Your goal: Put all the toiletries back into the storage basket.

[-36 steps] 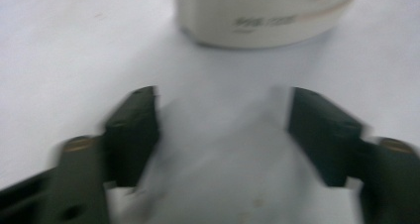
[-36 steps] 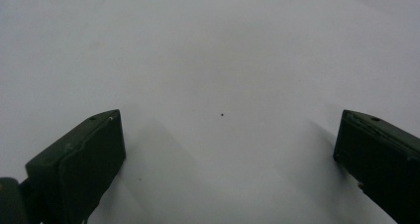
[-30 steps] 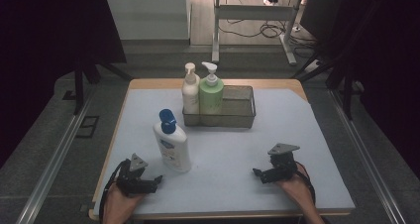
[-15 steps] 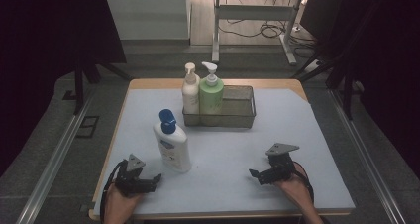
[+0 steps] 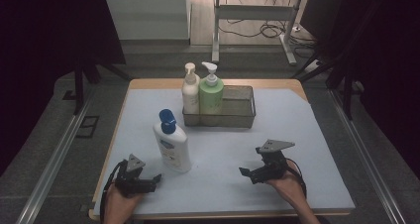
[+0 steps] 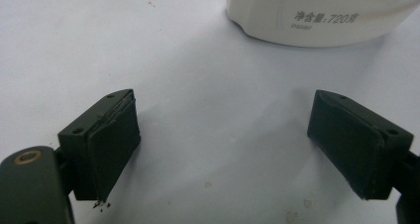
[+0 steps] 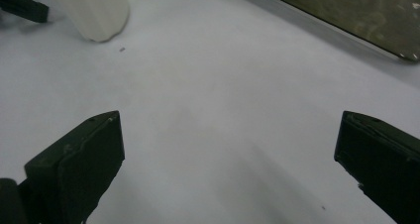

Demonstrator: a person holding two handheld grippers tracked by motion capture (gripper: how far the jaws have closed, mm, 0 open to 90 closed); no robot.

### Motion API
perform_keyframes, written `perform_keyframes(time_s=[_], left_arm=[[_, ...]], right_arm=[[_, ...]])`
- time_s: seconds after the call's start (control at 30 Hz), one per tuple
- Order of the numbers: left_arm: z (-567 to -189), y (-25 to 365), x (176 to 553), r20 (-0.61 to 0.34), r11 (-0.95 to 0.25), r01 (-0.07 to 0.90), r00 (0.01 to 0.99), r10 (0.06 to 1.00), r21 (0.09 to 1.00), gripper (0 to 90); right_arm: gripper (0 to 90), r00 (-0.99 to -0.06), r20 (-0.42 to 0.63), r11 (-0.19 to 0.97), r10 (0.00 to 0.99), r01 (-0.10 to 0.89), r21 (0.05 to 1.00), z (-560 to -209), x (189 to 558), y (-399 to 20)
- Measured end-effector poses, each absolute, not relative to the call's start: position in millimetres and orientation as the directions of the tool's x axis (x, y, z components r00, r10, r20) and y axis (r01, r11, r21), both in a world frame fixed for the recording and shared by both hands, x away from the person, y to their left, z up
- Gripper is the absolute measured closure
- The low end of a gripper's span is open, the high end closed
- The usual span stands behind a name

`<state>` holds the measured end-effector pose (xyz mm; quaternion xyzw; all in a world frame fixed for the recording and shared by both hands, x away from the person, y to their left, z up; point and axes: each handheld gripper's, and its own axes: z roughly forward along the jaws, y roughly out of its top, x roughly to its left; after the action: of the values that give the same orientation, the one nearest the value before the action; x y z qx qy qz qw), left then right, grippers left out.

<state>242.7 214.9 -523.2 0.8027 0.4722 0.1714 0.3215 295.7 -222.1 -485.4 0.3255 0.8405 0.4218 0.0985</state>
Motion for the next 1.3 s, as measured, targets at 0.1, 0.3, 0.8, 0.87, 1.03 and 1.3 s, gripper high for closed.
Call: perform_keyframes(time_s=[0.1, 0.3, 0.8, 0.87, 1.03, 1.3], left_arm=[[-523, 215, 243, -0.029, -0.348, 0.648, 0.496, 0.868, 0.678, 12.3], [-523, 215, 243, -0.028, -0.347, 0.648, 0.495, 0.868, 0.678, 12.3], [-523, 215, 243, -0.028, -0.347, 0.648, 0.495, 0.868, 0.678, 12.3], [-523, 215, 243, -0.028, -0.347, 0.648, 0.495, 0.869, 0.678, 12.3], [-523, 215, 243, -0.030, -0.343, 0.648, 0.493, 0.870, 0.680, 12.3], [-523, 215, 243, -0.032, -0.342, 0.648, 0.492, 0.870, 0.681, 12.3]], right_arm=[[0.0, -0.783, 0.117, 0.431, 0.611, 0.452, 0.781, -480, 296, -214], [0.0, -0.802, 0.119, 0.440, 0.585, 0.436, 0.785, -472, 298, -200], [0.0, -0.834, 0.149, 0.435, 0.531, 0.419, 0.797, -455, 303, -152], [0.0, -0.838, 0.156, 0.437, 0.522, 0.420, 0.795, -453, 303, -148], [0.0, -0.852, 0.153, 0.440, 0.501, 0.404, 0.802, -445, 303, -136], [0.0, -0.869, 0.133, 0.446, 0.476, 0.369, 0.815, -434, 304, -118]])
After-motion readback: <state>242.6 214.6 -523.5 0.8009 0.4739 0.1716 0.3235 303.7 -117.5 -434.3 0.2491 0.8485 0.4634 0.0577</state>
